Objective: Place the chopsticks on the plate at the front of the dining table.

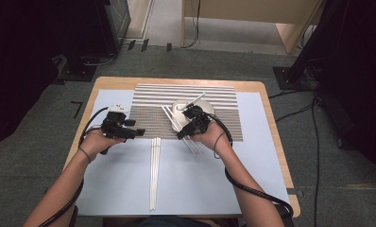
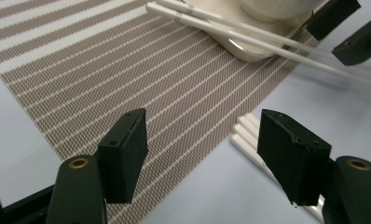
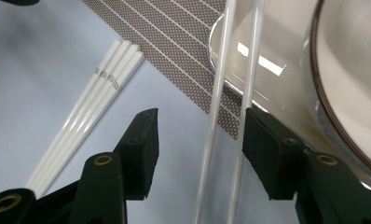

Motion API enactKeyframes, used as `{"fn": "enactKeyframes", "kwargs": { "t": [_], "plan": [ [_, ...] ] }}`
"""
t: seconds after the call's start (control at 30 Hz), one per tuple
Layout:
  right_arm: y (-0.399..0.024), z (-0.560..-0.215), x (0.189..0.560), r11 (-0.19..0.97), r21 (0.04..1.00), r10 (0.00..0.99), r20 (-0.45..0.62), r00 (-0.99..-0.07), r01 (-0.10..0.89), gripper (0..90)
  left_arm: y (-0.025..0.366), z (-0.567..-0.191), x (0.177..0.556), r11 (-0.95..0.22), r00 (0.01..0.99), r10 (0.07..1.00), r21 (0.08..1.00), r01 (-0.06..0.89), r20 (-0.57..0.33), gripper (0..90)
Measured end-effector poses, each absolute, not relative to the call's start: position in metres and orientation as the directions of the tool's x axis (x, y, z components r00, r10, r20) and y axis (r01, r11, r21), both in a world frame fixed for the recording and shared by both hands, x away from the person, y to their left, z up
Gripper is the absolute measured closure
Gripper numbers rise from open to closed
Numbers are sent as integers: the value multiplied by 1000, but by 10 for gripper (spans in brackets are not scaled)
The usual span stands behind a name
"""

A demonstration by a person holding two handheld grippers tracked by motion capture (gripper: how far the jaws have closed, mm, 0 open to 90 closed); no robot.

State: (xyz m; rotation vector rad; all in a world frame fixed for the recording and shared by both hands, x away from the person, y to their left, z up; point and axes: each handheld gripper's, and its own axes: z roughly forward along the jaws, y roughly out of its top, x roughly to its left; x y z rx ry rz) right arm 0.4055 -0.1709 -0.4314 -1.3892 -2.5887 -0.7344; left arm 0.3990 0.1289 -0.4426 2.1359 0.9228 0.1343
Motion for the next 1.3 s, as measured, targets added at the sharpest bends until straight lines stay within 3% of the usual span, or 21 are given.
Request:
{"fn": "enactKeyframes", "kwargs": {
  "t": [0.37,0.8,1.3],
  "plan": [
    [-190,-435,403,427,363,764,346,-545,828,450,117,-451,422,-341,645,690,639,690,-329,381],
    [-190,-448,394,453,353,764,319,-561,819,438,90,-456,435,-389,677,671,635,667,-301,521],
    [-185,-456,391,469,333,768,303,-564,818,499,67,-461,443,-376,693,654,663,647,-305,509]
  ]
}}
